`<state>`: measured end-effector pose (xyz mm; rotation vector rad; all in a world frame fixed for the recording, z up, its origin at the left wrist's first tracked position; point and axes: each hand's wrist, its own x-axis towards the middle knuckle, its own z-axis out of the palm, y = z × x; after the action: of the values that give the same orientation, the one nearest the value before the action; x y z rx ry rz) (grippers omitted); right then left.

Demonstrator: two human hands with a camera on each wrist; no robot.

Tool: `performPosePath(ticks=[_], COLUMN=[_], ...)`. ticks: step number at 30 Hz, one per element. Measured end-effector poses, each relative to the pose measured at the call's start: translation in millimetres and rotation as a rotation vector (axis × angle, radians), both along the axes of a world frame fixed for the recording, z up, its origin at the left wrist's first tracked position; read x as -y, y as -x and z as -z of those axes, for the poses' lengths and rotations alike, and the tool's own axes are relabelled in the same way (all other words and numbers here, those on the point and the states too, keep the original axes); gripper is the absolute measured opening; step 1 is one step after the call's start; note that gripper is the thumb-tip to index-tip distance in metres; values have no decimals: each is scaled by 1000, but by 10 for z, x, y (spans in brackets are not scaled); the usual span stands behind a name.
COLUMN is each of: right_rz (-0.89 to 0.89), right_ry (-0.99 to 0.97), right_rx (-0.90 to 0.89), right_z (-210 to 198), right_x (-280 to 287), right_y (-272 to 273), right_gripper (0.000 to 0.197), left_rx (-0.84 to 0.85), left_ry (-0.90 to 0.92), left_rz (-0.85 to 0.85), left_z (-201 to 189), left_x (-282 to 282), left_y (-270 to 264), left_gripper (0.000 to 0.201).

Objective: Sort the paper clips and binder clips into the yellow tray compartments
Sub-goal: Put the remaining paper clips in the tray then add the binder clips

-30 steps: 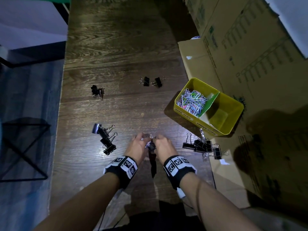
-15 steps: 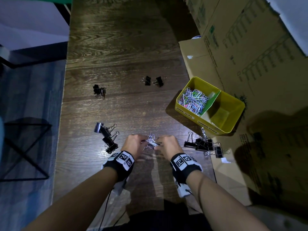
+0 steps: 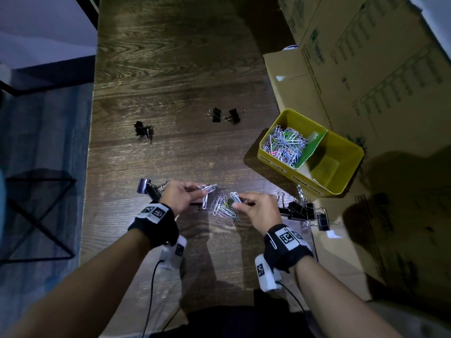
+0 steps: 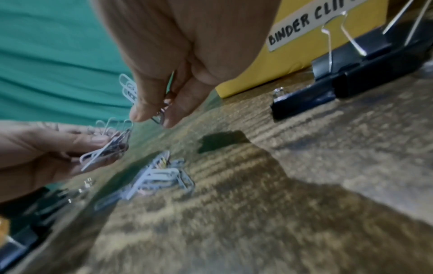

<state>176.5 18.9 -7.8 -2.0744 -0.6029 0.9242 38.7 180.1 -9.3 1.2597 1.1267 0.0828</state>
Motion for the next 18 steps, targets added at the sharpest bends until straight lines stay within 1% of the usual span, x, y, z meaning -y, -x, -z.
performPosePath(ticks=[3, 6, 8, 11, 14, 16, 18], right_rz=[99, 206, 287, 400, 479, 498, 490], right_ry=[-108, -232, -293, -363, -392, -419, -442], right_rx=[-29, -23, -20, -34, -11, 24, 104], right_z=[-187, -380, -487, -644, -778, -861, -928], right_x=[13, 37, 51, 86, 121, 137, 149], right_y=[-84, -207, -302, -464, -665, -801, -932], right_gripper=[35, 36, 39, 41, 40, 37, 35], left_rx=[98, 183, 233, 308, 365, 338, 297], left_ry=[90, 154, 172, 195, 222, 186, 74], left_rz=[-82, -101, -82, 7, 106, 164, 239], left_z=[-193, -408, -563, -794, -962, -1017, -1003], left_x=[-88, -169, -199, -203, -118, -12, 95], left_y=[-102, -292, -492, -900, -1352, -1656, -1930], left_gripper=[16, 26, 22, 16, 22, 29, 24])
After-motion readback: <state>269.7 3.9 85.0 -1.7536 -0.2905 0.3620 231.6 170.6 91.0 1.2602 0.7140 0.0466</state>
